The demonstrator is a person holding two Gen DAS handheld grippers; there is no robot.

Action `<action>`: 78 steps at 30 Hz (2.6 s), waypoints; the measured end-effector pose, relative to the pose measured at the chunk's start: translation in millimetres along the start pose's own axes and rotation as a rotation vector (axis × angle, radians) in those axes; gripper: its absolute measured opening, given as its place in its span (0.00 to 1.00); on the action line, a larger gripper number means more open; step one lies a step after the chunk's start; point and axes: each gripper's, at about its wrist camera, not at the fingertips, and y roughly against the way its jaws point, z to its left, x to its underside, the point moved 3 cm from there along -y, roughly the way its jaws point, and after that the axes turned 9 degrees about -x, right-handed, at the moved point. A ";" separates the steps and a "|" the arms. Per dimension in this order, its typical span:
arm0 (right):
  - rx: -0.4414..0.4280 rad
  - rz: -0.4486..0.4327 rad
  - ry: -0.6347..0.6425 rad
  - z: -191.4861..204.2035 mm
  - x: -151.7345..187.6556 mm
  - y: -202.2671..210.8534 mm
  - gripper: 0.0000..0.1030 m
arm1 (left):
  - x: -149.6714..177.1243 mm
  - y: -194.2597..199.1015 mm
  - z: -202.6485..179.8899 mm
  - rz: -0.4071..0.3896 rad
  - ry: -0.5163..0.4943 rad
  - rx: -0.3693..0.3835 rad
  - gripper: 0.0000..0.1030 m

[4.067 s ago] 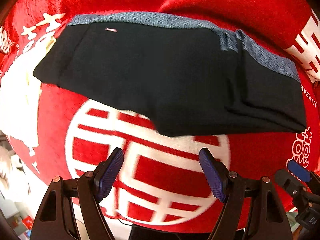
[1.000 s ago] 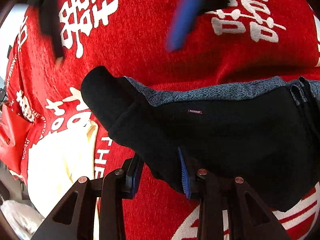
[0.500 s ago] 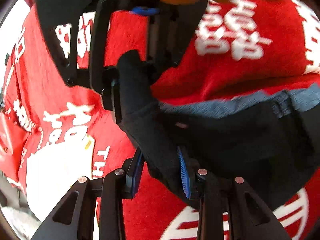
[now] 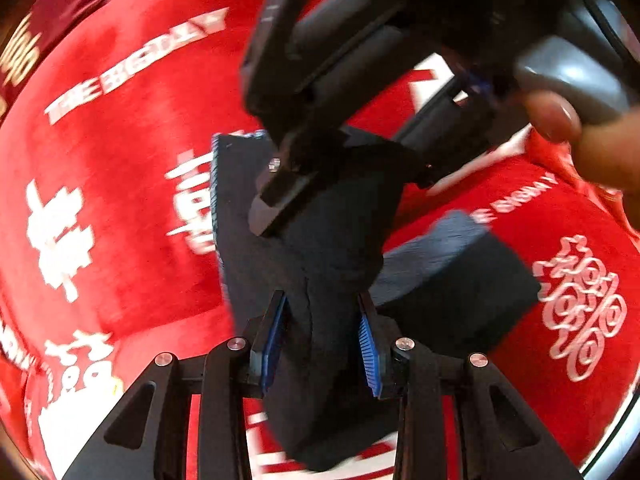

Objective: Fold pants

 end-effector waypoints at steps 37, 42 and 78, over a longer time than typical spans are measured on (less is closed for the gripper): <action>0.580 -0.066 -0.089 -141.1 101.8 50.9 0.43 | 56.5 -73.0 -2.0 0.500 0.260 0.054 0.66; 0.642 -0.051 -0.090 -135.1 105.5 46.6 0.52 | 70.6 -82.6 24.9 0.554 0.329 0.026 0.68; 0.645 -0.053 -0.237 -149.2 140.2 71.8 0.75 | 79.9 -103.9 45.3 0.620 0.386 0.078 0.85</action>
